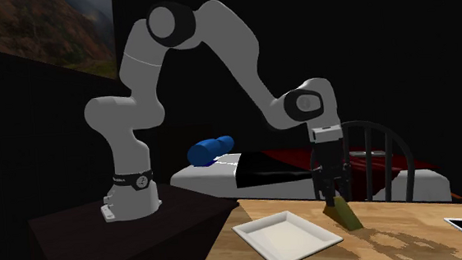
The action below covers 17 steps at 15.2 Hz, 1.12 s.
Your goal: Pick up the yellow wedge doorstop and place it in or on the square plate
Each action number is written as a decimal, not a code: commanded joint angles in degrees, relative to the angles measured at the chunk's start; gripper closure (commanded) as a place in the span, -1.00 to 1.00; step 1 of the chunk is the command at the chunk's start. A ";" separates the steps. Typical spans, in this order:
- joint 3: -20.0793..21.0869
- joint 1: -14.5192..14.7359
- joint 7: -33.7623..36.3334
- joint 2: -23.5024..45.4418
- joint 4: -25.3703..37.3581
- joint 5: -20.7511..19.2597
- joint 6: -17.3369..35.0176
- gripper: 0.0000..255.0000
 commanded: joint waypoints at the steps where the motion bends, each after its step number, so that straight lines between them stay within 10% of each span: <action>1: 0.67 -0.55 -0.87 -1.03 -0.08 0.93 -0.87 1.00; 13: 4.47 -3.29 -5.35 -7.53 -0.26 6.60 -6.31 1.00; 17: 5.74 -8.68 -8.85 -15.16 -10.62 9.47 -1.73 1.00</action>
